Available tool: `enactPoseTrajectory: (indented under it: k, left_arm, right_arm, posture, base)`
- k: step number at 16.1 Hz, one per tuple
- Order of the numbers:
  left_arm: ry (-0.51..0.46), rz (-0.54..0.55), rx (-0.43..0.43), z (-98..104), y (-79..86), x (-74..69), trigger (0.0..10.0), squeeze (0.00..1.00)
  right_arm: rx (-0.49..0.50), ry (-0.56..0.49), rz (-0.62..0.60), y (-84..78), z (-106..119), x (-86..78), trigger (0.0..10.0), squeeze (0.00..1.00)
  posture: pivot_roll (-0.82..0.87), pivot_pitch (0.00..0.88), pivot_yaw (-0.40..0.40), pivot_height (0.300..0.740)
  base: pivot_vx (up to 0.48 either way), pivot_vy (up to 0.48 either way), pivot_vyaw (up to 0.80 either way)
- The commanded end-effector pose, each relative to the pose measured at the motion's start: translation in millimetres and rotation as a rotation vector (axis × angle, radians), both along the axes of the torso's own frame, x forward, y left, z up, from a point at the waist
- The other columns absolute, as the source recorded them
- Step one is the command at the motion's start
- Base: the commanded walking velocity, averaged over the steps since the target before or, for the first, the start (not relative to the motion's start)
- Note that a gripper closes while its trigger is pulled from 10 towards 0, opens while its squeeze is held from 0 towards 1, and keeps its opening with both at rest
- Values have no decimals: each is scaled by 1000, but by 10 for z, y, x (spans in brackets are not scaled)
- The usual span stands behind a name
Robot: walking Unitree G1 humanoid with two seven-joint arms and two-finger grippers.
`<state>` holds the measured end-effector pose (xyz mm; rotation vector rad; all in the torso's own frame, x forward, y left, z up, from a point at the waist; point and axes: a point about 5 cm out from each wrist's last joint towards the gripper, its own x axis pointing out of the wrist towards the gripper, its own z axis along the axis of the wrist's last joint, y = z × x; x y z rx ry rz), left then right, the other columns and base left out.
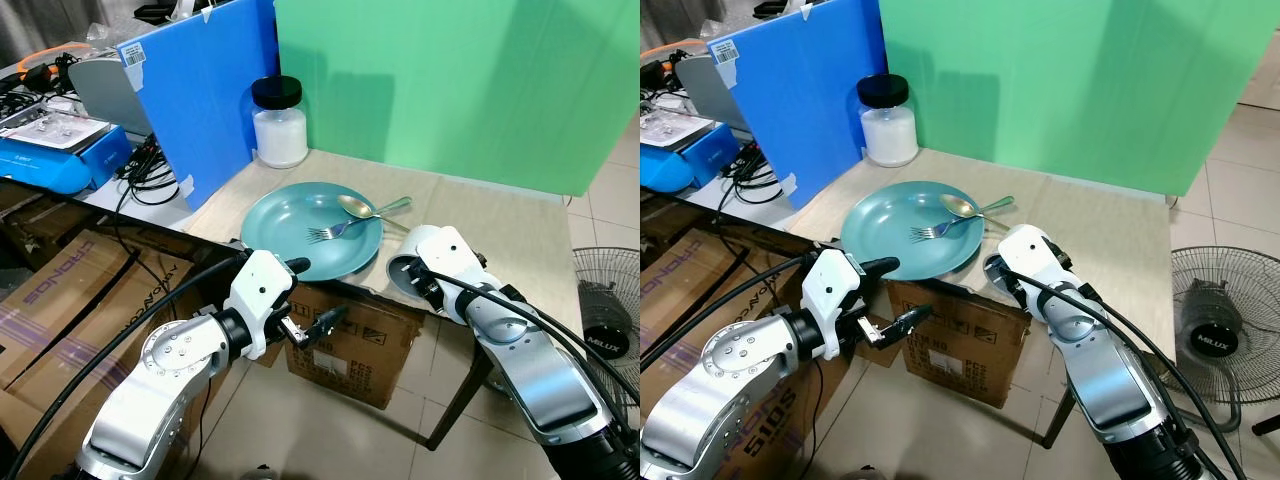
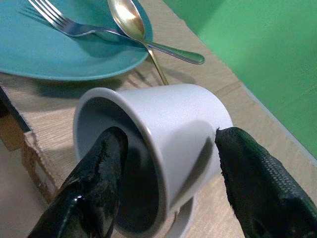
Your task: Setting the table
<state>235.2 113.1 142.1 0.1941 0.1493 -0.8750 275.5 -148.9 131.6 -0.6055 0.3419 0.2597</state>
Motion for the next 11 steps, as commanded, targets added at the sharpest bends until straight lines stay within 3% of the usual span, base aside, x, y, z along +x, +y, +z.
enactPoseTrajectory:
  k: [1, 11]
  left_arm:
    - [-7, -2, 21, -7, 11, 8, 10000, 0]
    - [-20, -12, 26, 9, -4, 10, 10000, 0]
  right_arm:
    - [-7, -1, -14, -17, 23, 27, 0, 0]
    - [-24, -7, -13, -21, 23, 32, 0, 0]
  posture:
    - [130, 0, 44, 740]
    - [133, 0, 42, 740]
  base:
    - [0, 0, 0]
    - [0, 0, 0]
